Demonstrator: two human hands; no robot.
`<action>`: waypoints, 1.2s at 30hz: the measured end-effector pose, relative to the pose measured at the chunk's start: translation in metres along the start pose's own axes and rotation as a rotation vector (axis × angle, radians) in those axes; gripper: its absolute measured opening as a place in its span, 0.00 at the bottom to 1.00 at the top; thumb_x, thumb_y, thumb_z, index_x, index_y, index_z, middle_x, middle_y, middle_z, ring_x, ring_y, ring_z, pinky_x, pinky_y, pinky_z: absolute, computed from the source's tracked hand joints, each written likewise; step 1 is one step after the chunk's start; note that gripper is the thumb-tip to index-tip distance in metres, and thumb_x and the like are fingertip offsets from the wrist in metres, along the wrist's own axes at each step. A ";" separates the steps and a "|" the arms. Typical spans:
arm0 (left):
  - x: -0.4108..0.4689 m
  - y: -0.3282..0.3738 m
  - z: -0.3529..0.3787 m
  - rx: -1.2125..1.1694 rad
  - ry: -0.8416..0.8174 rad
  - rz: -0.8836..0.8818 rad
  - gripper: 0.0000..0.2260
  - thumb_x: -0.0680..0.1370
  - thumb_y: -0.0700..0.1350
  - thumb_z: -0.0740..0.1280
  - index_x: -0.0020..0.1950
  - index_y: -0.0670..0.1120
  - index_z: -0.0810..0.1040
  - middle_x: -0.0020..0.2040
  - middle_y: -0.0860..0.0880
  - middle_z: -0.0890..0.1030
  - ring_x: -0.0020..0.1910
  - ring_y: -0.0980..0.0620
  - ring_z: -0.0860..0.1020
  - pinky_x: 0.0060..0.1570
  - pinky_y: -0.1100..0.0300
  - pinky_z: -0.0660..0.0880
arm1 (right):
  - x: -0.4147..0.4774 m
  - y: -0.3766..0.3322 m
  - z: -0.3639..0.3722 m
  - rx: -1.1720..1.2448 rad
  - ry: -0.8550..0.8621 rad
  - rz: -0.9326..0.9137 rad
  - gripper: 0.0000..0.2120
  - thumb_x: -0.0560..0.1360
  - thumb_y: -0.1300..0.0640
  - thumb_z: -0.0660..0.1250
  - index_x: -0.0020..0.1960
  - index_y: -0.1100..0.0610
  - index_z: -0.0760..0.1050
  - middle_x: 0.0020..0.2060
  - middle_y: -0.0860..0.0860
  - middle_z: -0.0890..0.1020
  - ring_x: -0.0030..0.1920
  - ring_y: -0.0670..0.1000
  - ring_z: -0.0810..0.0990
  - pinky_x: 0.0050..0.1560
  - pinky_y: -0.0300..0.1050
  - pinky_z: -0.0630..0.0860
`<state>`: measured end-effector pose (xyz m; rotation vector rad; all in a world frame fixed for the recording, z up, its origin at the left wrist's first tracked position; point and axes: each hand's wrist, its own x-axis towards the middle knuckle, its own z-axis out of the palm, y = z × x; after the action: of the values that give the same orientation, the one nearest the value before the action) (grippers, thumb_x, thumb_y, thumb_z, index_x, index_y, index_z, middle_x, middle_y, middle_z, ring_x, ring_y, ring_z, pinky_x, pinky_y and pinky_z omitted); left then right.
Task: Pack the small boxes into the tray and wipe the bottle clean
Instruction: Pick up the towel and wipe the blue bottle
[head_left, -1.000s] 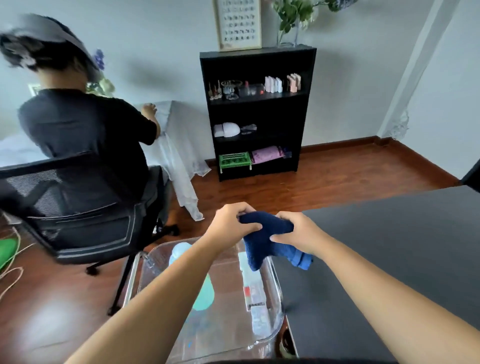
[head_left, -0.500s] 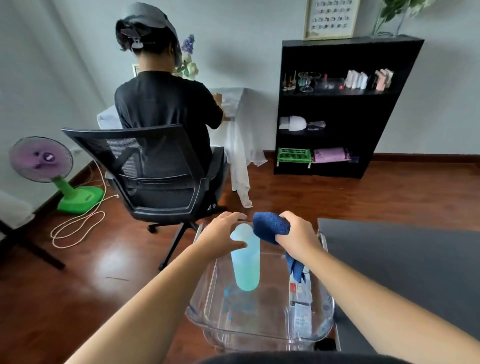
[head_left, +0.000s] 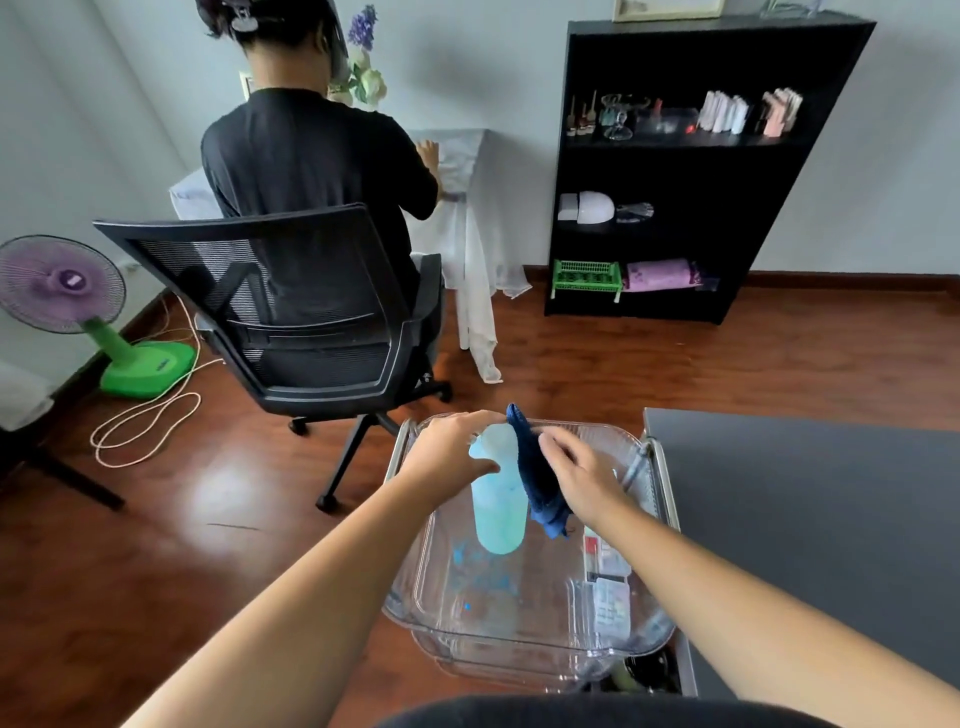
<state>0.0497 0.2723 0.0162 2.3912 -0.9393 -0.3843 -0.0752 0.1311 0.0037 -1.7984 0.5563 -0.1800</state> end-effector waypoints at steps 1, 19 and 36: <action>0.000 -0.001 0.000 -0.005 0.003 0.002 0.26 0.67 0.45 0.76 0.64 0.59 0.76 0.56 0.55 0.82 0.53 0.54 0.79 0.54 0.55 0.76 | 0.003 0.000 0.001 -0.042 0.013 -0.001 0.11 0.80 0.49 0.57 0.47 0.43 0.77 0.43 0.43 0.82 0.45 0.40 0.78 0.46 0.33 0.72; 0.002 -0.011 -0.004 -0.032 -0.028 0.034 0.26 0.68 0.47 0.77 0.64 0.60 0.75 0.59 0.55 0.80 0.49 0.57 0.77 0.49 0.60 0.75 | 0.010 0.003 0.018 -0.030 -0.026 -0.009 0.10 0.73 0.61 0.66 0.51 0.49 0.75 0.49 0.49 0.83 0.52 0.50 0.82 0.58 0.55 0.76; 0.014 0.002 -0.027 -0.007 -0.199 0.074 0.26 0.70 0.44 0.76 0.66 0.58 0.75 0.59 0.56 0.80 0.56 0.56 0.78 0.55 0.61 0.74 | 0.024 0.010 0.010 0.049 -0.039 0.026 0.10 0.77 0.57 0.64 0.40 0.45 0.75 0.41 0.44 0.81 0.47 0.48 0.79 0.46 0.44 0.75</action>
<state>0.0705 0.2716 0.0383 2.3360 -1.1085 -0.6050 -0.0526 0.1267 -0.0132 -1.7428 0.5428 -0.1388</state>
